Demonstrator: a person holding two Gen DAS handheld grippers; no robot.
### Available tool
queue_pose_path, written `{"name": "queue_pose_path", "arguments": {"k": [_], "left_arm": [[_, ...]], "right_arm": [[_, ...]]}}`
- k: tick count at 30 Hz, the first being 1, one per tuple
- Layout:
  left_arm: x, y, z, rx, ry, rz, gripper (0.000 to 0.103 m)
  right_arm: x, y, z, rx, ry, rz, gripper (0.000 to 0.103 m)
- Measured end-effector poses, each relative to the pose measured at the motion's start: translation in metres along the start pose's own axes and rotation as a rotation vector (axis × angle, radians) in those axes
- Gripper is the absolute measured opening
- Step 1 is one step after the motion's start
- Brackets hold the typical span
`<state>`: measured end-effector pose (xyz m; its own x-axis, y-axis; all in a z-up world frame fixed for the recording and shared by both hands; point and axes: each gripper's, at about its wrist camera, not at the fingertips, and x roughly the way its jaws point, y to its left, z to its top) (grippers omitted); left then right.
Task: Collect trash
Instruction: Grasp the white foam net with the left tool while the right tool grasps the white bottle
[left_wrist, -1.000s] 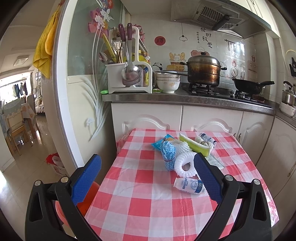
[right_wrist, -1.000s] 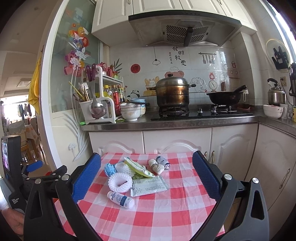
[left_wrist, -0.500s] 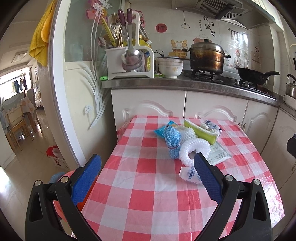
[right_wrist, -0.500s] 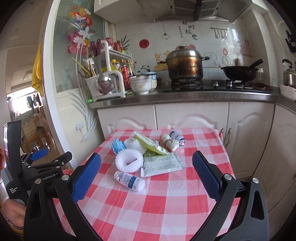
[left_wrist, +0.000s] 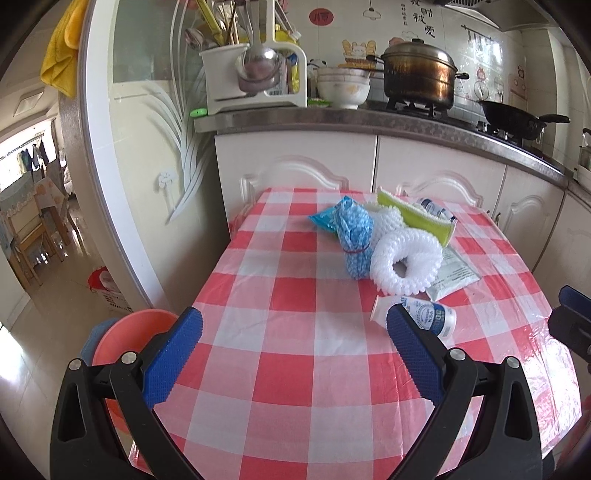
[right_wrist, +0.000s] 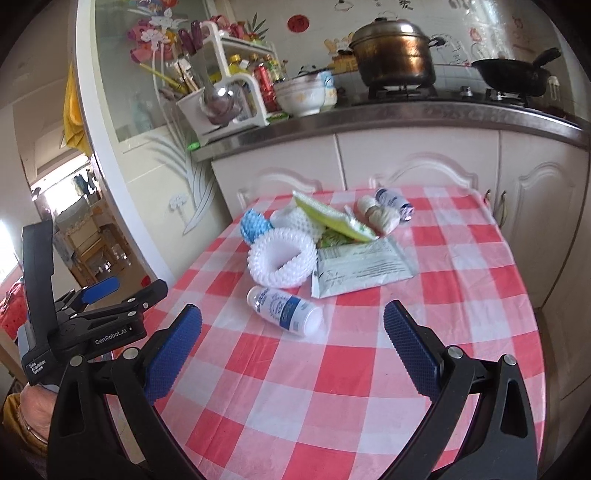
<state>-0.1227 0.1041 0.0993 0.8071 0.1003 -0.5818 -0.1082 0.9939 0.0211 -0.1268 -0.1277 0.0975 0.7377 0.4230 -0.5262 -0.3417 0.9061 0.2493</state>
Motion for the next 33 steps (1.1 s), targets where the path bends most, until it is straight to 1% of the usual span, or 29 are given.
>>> {"name": "queue_pose_path", "arguments": {"k": [4,6,8,11,13,16,17,20,22,24,25,27,28,30,33], "left_arm": [[0.013,0.005,-0.004,-0.003,0.034,-0.017,0.098],[0.019,0.01,-0.006,-0.007,0.046,-0.034,0.098],[0.025,0.016,-0.007,-0.019,0.061,-0.067,0.098],[0.032,0.024,-0.008,-0.044,0.074,-0.148,0.098],[0.035,0.027,-0.008,-0.054,0.087,-0.203,0.098],[0.041,0.032,-0.001,-0.1,0.117,-0.321,0.098],[0.045,0.032,0.003,-0.128,0.135,-0.386,0.098],[0.058,0.022,0.016,-0.164,0.198,-0.541,0.098],[0.067,0.01,0.023,-0.167,0.218,-0.576,0.098],[0.08,-0.006,0.032,-0.135,0.244,-0.624,0.098],[0.086,-0.012,0.035,-0.124,0.258,-0.63,0.098],[0.103,-0.025,0.04,-0.1,0.277,-0.58,0.098],[0.111,-0.029,0.042,-0.095,0.286,-0.569,0.098],[0.129,-0.034,0.044,-0.104,0.308,-0.533,0.097],[0.143,-0.032,0.043,-0.13,0.322,-0.521,0.096]], "right_arm": [[0.027,0.006,-0.007,-0.037,0.073,0.041,0.099],[0.04,0.007,-0.009,-0.041,0.11,0.066,0.099],[0.053,0.01,-0.011,-0.061,0.14,0.08,0.099],[0.071,0.01,-0.012,-0.079,0.172,0.099,0.099],[0.081,0.009,-0.01,-0.102,0.184,0.095,0.099],[0.094,0.004,-0.007,-0.119,0.194,0.095,0.099],[0.098,0.002,-0.006,-0.12,0.201,0.097,0.099],[0.111,-0.003,-0.005,-0.131,0.217,0.107,0.099],[0.118,-0.006,-0.005,-0.144,0.222,0.107,0.099],[0.125,-0.011,-0.004,-0.126,0.241,0.124,0.099],[0.126,-0.013,-0.005,-0.116,0.247,0.128,0.099],[0.129,-0.016,-0.006,-0.101,0.253,0.139,0.099],[0.13,-0.018,-0.007,-0.094,0.255,0.146,0.099],[0.131,-0.02,-0.007,-0.086,0.254,0.155,0.099],[0.132,-0.019,-0.008,-0.095,0.254,0.167,0.099]]}}
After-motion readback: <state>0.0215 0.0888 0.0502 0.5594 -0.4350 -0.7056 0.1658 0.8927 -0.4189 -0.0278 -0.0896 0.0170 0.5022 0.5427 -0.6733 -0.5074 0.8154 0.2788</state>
